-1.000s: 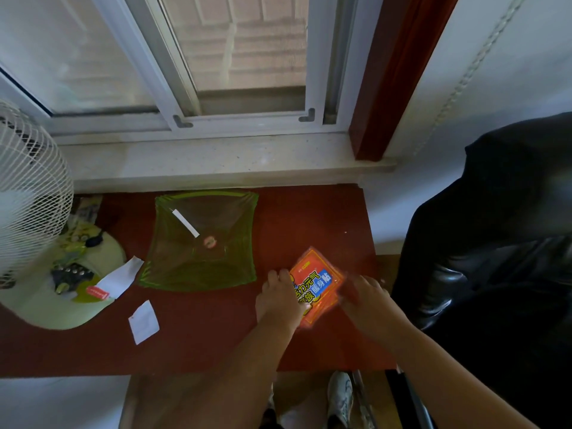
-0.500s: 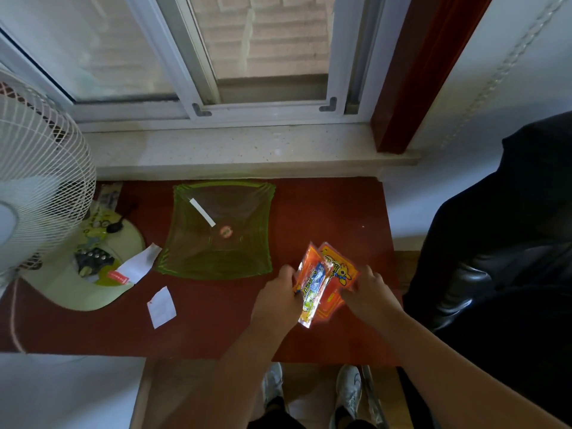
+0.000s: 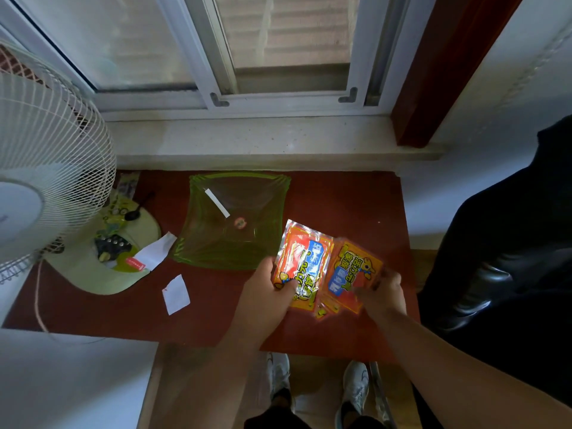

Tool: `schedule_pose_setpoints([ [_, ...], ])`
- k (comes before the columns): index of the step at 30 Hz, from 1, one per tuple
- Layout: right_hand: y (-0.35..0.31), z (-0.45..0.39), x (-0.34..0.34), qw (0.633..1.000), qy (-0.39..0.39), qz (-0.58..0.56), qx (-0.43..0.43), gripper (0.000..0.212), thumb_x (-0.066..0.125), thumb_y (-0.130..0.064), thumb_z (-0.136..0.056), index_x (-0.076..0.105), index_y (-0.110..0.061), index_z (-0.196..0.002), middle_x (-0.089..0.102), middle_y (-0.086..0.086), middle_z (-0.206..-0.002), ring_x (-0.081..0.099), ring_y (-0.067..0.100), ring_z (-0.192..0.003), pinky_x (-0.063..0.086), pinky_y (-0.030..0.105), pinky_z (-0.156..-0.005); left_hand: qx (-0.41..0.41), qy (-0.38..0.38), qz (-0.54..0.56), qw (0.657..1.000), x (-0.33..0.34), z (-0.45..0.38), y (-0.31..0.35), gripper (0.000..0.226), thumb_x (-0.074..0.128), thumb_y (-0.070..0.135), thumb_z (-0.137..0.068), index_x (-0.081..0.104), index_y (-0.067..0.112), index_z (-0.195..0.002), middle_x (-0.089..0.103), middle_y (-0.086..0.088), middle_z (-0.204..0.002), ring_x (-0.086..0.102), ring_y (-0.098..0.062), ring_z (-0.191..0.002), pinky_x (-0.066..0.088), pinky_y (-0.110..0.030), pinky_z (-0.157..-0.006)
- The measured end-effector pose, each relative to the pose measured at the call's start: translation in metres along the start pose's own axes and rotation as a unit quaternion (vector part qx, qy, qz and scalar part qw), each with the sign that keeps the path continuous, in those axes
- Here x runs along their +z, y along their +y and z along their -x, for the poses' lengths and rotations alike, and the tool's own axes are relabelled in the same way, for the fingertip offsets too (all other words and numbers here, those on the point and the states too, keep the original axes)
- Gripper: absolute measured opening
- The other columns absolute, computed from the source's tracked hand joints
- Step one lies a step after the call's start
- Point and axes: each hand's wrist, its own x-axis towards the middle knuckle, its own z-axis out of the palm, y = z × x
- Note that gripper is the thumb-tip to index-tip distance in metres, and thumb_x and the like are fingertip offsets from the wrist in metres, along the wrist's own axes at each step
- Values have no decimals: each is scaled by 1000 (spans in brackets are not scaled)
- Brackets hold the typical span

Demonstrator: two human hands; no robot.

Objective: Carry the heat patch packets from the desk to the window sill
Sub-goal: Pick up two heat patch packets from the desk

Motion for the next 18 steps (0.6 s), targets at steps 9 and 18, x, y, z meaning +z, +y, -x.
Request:
schedule_pose_setpoints([
  [9, 1, 11, -27, 996, -30, -43, -73, 14, 72, -32, -89, 69, -25, -100, 76, 0, -87, 75, 25, -77, 64, 51, -73, 17, 24, 4, 1000, -8, 14, 27, 26, 74, 24, -89, 59, 28, -110, 72, 16, -99, 65, 11, -85, 46, -13, -67],
  [18, -38, 70, -120, 969, -39, -159, -184, 23, 58, -44, -97, 61, -28, -114, 78, 0, -100, 78, 20, -84, 64, 47, -75, 72, 7, 33, 997, -24, 44, 91, 27, 76, 24, -90, 60, 24, -111, 72, 19, -96, 69, 2, -89, 52, -23, -75],
])
